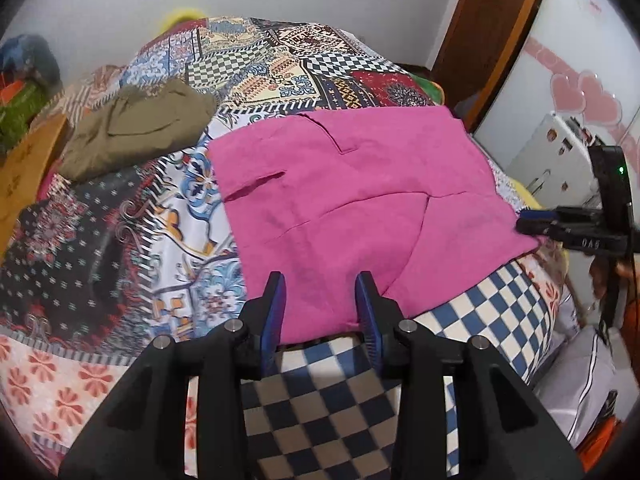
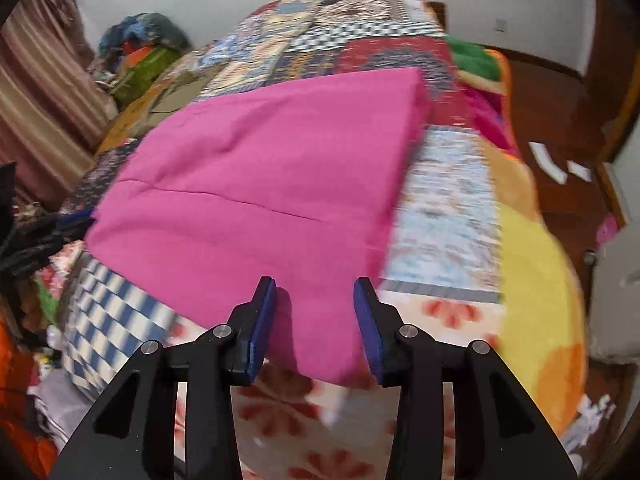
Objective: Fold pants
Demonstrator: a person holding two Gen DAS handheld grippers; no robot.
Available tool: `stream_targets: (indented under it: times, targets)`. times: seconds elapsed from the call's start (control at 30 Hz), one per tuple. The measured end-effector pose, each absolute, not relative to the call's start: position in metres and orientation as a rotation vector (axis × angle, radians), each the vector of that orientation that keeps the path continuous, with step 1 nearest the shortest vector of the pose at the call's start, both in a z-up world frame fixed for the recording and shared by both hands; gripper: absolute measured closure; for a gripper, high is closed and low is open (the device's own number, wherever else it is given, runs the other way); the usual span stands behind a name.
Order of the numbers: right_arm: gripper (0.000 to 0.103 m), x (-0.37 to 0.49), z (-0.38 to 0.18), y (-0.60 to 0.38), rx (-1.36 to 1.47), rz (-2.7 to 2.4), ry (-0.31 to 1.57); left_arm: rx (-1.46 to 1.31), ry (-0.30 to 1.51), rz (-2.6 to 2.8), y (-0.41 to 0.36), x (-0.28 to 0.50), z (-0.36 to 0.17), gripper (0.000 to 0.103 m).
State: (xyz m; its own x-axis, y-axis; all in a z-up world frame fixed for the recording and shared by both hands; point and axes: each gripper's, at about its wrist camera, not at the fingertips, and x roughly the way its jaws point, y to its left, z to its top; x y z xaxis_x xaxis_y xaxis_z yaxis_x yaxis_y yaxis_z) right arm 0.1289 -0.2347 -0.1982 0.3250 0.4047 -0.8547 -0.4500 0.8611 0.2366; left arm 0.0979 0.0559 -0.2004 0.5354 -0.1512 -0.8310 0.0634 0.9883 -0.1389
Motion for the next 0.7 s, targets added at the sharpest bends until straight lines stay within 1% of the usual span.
stream_targets:
  times: [0.07, 0.13, 0.27, 0.4, 0.43, 0.53, 0.7]
  targets:
    - [0.066, 0.131, -0.192, -0.244, -0.062, 0.536, 1.093, -0.081, 0.983, -0.114, 0.063, 0.097, -0.19, 0.058]
    - [0.066, 0.137, -0.183, -0.253, -0.048, 0.517, 1.071, -0.073, 0.959, -0.088, 0.07, 0.101, -0.179, 0.056]
    - [0.066, 0.155, -0.166, -0.256, -0.009, 0.501, 1.008, -0.052, 0.904, -0.014, 0.083, 0.119, -0.158, 0.054]
    - [0.066, 0.178, -0.157, -0.252, 0.021, 0.504, 0.954, -0.118, 0.875, 0.006, 0.104, 0.15, -0.145, 0.052]
    - [0.066, 0.183, -0.157, -0.25, 0.02, 0.503, 0.948, -0.127, 0.873, 0.013, 0.107, 0.157, -0.143, 0.05]
    - [0.066, 0.204, -0.161, -0.24, 0.02, 0.502, 0.943, -0.127, 0.881, 0.051, 0.116, 0.181, -0.147, 0.05]
    - [0.066, 0.24, -0.166, -0.234, 0.031, 0.498, 0.949, -0.118, 0.925, 0.084, 0.126, 0.223, -0.17, 0.05]
